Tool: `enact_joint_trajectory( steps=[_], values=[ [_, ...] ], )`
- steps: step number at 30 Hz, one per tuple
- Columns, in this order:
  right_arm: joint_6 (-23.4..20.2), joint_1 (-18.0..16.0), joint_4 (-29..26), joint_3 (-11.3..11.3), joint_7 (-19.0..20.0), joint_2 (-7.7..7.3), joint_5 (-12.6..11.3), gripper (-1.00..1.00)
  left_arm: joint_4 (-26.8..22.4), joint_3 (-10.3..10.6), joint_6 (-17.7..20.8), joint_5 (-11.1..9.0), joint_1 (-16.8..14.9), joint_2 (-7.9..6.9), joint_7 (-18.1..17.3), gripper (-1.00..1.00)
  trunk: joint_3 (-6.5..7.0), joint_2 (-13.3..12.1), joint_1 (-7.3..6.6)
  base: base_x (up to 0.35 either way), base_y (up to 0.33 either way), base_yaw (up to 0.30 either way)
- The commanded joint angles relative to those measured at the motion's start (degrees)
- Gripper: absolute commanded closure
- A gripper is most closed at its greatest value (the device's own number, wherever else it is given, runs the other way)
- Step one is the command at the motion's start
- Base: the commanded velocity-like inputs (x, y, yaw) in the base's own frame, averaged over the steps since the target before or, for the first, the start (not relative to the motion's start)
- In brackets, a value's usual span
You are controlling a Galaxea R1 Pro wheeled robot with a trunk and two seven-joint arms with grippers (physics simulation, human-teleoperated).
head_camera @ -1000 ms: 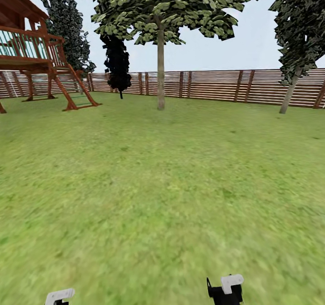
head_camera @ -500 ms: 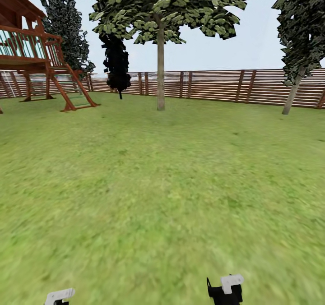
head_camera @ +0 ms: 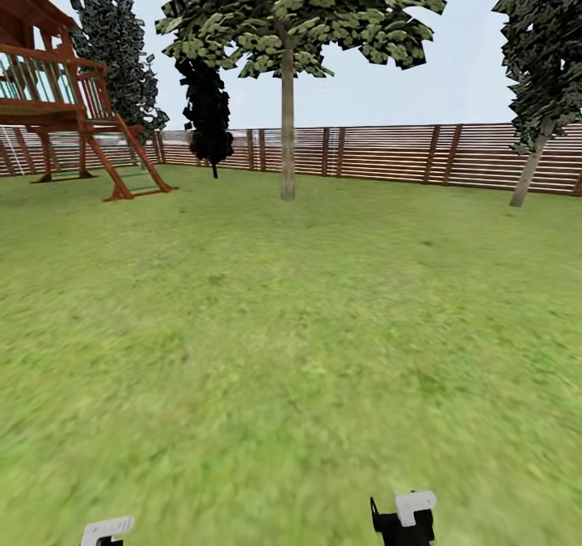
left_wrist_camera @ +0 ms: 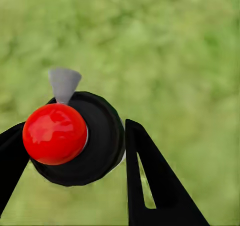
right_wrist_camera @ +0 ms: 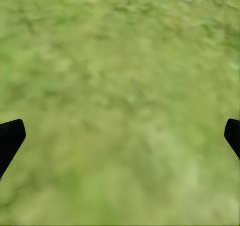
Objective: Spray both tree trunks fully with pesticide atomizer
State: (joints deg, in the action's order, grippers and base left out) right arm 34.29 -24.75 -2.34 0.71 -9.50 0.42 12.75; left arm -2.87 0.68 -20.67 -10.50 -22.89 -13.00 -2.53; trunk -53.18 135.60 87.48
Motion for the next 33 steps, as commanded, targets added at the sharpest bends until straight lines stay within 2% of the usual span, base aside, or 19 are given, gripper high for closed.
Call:
enact_joint_trajectory(
  steps=[1, 33],
  values=[
    [0.07, -0.04, 0.05, 0.08, -0.51, 0.01, 0.61, -1.0, 0.05, 0.09, -0.16, -0.49, -0.04, -0.01, -0.28, 1.0, -0.06, 0.02, 0.02, 0.336, 0.0, 0.0],
    [0.07, -0.04, 0.05, 0.08, -0.49, 0.01, 0.61, -1.0, 0.05, 0.06, -0.16, -0.49, -0.04, -0.01, -0.28, 1.0, -0.06, 0.02, 0.02, 0.336, 0.0, 0.0]
  ],
)
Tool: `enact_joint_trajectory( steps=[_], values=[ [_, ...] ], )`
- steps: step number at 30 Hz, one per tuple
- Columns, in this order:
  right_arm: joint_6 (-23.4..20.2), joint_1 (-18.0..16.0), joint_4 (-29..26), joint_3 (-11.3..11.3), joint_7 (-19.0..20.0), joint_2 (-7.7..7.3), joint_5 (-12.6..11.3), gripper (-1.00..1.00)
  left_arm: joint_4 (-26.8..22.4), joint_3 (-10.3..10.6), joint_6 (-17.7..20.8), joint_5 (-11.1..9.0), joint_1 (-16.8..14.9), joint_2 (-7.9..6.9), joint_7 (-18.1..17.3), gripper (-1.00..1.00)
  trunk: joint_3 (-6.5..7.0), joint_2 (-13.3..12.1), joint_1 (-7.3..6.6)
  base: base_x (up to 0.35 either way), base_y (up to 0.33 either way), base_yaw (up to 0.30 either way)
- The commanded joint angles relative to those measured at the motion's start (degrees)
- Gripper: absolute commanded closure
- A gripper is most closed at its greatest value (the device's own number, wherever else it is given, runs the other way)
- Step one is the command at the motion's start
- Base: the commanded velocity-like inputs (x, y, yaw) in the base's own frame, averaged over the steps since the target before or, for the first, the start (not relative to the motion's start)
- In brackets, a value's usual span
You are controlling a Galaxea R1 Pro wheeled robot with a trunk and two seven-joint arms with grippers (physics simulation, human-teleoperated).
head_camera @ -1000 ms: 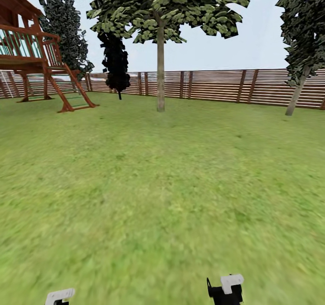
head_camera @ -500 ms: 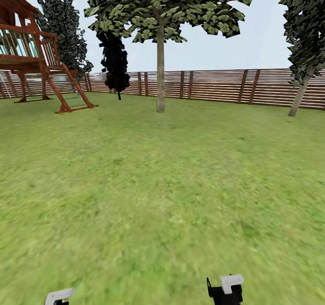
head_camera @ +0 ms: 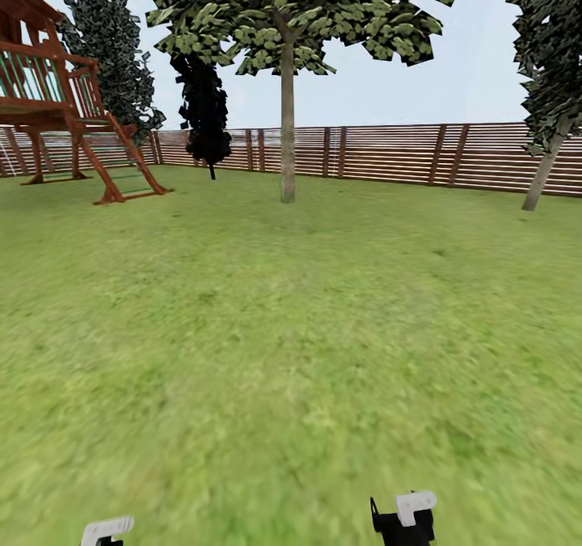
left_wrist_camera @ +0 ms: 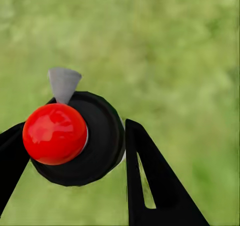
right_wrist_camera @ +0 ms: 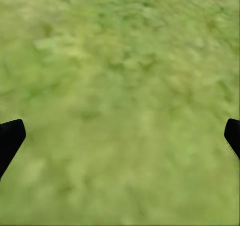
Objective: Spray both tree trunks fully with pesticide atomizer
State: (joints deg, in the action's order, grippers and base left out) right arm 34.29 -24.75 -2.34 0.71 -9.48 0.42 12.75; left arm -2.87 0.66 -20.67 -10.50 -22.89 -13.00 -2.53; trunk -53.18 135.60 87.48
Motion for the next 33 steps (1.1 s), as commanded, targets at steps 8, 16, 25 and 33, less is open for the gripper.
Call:
enact_joint_trajectory(
  steps=[8, 16, 25, 33],
  values=[
    [0.07, -0.04, -0.03, 0.08, -0.47, 0.1, 0.53, -1.0, 0.05, 0.08, -0.16, -0.49, -0.04, -0.01, -0.27, 1.0, -0.06, 0.02, 0.02, 0.336, 0.0, 0.0],
    [0.07, -0.04, -0.03, 0.08, -0.45, 0.23, 0.52, -1.0, 0.05, 0.11, -0.16, -0.49, -0.03, -0.01, -0.27, 1.0, -0.06, 0.02, 0.02, 0.336, 0.0, 0.0],
    [0.07, -0.04, -0.03, 0.08, -0.45, 0.31, 0.44, -1.0, 0.05, 0.05, -0.08, -0.49, -0.05, -0.01, -0.28, 1.0, -0.06, 0.02, 0.02, 0.336, 0.0, 0.0],
    [0.07, -0.04, -0.05, 0.08, -0.45, 0.36, 0.43, -1.0, 0.06, 0.05, -0.09, -0.49, -0.04, -0.09, -0.28, 1.0, -0.06, 0.02, 0.02, 0.336, 0.0, 0.0]
  ],
)
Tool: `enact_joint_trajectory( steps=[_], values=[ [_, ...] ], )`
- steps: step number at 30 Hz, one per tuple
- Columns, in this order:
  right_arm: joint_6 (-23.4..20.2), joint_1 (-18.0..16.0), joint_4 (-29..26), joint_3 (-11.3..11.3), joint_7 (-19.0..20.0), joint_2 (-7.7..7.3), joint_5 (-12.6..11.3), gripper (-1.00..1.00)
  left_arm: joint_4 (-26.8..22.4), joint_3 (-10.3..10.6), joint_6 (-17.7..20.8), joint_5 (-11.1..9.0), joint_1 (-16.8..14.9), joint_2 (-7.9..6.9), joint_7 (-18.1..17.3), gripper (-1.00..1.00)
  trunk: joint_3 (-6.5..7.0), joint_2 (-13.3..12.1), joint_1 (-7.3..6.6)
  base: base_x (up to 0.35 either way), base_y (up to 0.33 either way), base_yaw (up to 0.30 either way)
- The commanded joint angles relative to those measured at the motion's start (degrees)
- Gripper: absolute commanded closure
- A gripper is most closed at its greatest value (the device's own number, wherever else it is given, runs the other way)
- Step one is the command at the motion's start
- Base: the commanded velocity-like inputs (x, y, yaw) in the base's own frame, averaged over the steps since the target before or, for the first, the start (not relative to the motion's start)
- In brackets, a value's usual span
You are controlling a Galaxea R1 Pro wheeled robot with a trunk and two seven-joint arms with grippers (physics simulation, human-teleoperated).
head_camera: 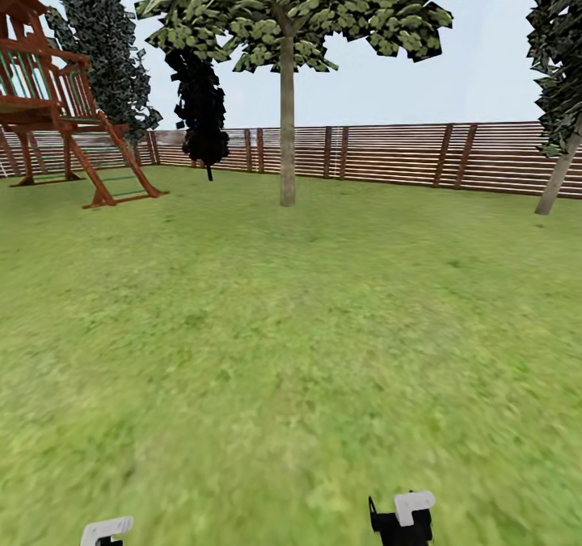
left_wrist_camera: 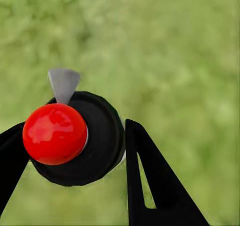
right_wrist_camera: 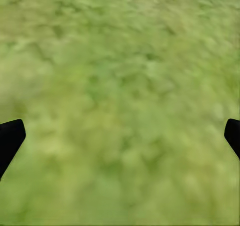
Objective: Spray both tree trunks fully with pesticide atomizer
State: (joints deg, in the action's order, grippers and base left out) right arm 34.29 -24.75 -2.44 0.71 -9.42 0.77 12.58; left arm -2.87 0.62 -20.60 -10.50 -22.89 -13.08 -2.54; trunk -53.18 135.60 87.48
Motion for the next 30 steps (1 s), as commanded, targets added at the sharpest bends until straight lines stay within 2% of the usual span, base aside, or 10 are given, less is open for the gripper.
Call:
enact_joint_trajectory(
  steps=[1, 30],
  values=[
    [0.07, -0.04, 0.04, 0.08, -0.51, 0.03, 0.61, -1.0, 0.05, 0.08, -0.17, -0.49, -0.04, -0.01, -0.27, 1.0, -0.06, 0.02, 0.02, 0.336, 0.0, 0.0],
    [0.07, -0.04, 0.07, 0.08, -0.47, -0.01, 0.7, -1.0, 0.05, 0.13, -0.17, -0.49, -0.03, 0.03, -0.27, 1.0, -0.06, 0.02, 0.02, 0.336, 0.0, 0.0]
  ],
)
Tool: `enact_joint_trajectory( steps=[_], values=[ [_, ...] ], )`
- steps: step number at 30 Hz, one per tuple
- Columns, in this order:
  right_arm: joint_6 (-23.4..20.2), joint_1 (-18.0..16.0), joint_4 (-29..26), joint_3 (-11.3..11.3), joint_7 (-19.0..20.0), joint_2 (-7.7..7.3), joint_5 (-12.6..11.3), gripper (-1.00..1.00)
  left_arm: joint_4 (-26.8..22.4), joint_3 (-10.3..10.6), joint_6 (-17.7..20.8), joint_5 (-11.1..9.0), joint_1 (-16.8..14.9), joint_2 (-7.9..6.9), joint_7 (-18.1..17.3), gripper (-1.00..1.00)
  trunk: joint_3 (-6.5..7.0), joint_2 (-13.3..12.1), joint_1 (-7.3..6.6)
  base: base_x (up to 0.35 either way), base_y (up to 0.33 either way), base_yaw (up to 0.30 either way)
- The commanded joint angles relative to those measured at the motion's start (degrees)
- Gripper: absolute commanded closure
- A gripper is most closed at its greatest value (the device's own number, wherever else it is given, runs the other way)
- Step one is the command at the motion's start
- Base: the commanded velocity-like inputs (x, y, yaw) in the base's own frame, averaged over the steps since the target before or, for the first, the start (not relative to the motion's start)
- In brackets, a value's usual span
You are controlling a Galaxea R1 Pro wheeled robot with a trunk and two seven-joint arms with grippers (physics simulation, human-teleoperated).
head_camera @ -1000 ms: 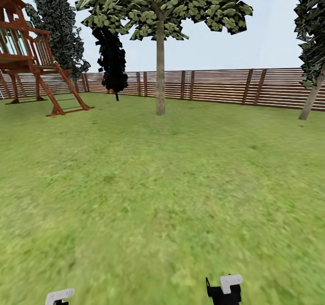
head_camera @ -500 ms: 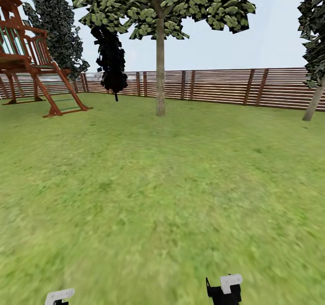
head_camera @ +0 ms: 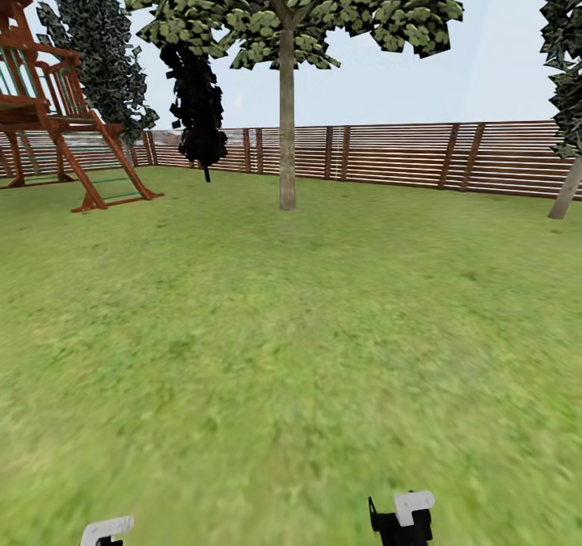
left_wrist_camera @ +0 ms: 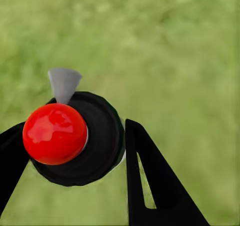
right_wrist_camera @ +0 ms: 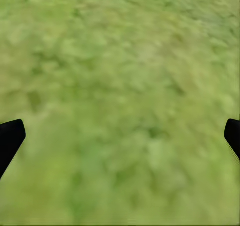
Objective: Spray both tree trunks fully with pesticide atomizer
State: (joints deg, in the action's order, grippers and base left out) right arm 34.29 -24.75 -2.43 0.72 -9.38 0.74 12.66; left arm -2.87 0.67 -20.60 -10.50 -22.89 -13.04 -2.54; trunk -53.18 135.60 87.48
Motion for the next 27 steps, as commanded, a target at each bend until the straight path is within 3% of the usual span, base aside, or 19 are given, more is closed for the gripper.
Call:
enact_joint_trajectory(
  steps=[1, 27],
  values=[
    [0.07, -0.04, 0.05, 0.08, -0.53, -0.01, 0.61, -1.0, 0.07, 0.07, -0.15, -0.49, -0.03, -0.01, -0.26, 1.0, -0.06, 0.02, 0.02, 0.336, 0.0, 0.0],
    [0.07, -0.04, 0.14, 0.08, -0.46, -0.31, 0.7, -1.0, 0.05, 0.06, -0.14, -0.49, -0.04, -0.02, -0.28, 1.0, -0.06, 0.02, 0.02, 0.336, 0.0, 0.0]
  ],
)
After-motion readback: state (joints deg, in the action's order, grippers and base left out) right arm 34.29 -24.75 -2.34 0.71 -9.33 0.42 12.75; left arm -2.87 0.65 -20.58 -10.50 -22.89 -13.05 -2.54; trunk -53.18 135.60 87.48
